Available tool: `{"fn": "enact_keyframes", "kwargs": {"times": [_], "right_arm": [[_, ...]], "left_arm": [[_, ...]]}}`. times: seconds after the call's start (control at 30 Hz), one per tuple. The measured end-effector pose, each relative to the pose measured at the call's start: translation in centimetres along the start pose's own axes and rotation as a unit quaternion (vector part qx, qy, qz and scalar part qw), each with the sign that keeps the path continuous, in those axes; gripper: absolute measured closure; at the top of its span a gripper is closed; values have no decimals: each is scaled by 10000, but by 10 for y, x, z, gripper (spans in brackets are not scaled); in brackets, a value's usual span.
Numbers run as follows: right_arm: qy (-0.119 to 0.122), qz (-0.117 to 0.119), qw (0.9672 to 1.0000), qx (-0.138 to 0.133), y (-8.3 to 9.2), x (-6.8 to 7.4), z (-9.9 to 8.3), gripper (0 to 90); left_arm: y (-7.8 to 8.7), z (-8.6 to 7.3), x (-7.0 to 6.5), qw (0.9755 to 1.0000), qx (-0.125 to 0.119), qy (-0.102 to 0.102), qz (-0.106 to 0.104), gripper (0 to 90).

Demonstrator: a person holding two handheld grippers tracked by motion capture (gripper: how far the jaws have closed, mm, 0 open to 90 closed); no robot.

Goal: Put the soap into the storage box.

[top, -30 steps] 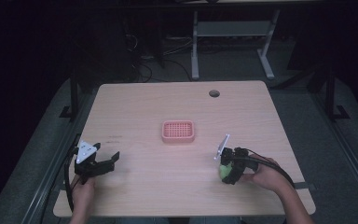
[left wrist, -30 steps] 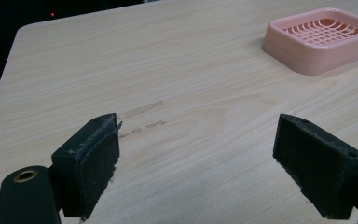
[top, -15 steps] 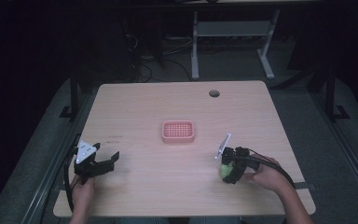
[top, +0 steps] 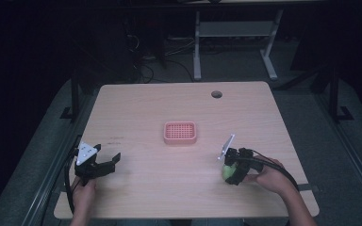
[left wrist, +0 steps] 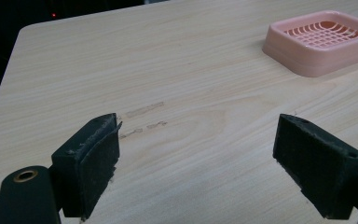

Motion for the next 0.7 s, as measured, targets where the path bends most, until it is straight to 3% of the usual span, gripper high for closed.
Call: {"fn": "enact_keyframes", "kwargs": {"times": [0.27,0.43,0.7], "right_arm": [[-207,24,9998,-48,-3,0,0,247],[-209,5,9996,-178,-4,-1,-1,245],[-221,-40,9993,-291,-3,0,-2,251]], "left_arm": [[0,0,0,10000,-6,39,-20,142],[0,0,0,9999,-37,134,-33,142],[1,-1,2,10000,-10,88,-26,142]]}}
Point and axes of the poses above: each handheld gripper's, and its own axes: y roughly backward along the jaws, z roughly out of its top, x roughly to its left, the point moved 8 cm from there along -y, roughly forward along the jaws
